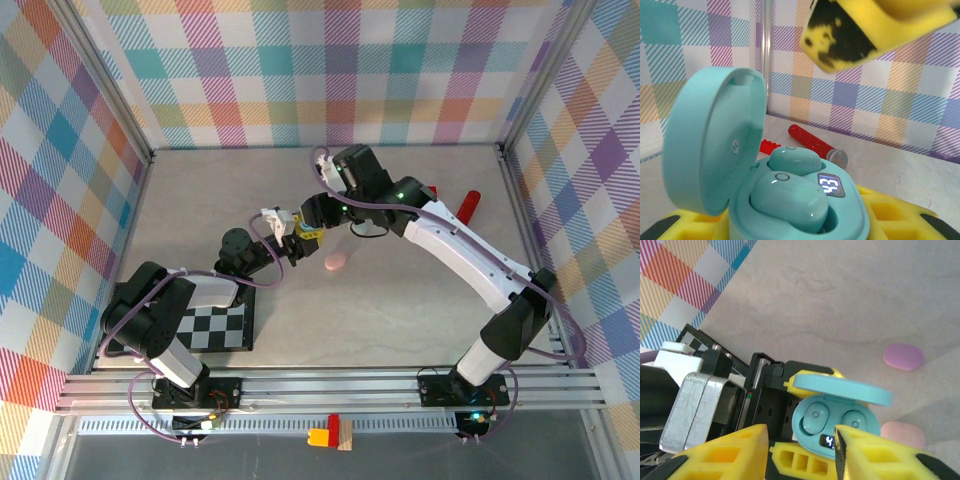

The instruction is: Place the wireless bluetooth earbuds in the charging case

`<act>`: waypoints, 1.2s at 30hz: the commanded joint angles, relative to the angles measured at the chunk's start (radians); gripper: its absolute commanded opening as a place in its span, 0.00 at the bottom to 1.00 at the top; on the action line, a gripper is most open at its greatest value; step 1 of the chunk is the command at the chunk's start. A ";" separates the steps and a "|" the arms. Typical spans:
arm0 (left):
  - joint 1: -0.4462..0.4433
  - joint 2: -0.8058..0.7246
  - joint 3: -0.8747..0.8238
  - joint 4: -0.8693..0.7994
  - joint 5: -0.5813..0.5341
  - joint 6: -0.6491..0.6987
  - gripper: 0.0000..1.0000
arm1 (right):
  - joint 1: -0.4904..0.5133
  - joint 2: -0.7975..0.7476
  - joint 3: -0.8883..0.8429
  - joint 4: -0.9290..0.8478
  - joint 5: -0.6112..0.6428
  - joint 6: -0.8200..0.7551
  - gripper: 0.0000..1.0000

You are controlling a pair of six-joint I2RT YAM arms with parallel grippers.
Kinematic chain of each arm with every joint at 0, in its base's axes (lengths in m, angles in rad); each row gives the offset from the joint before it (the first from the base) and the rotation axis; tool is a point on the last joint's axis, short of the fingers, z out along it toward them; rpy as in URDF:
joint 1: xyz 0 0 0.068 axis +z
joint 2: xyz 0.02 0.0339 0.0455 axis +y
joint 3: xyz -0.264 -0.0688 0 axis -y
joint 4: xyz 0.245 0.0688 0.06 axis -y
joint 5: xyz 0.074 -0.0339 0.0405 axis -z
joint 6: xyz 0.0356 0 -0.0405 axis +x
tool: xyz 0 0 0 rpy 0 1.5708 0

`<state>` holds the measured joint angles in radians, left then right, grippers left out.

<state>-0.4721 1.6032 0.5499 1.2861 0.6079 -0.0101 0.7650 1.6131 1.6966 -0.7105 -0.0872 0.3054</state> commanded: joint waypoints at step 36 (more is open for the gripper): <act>0.030 -0.112 0.036 0.056 0.057 -0.104 0.41 | -0.224 -0.095 -0.305 0.406 -0.695 0.376 0.65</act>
<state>-0.4553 1.5261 0.5480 1.2861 0.6350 -0.0837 0.5285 1.5124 1.4246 -0.4778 -0.5606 0.5640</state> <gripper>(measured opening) 0.415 0.653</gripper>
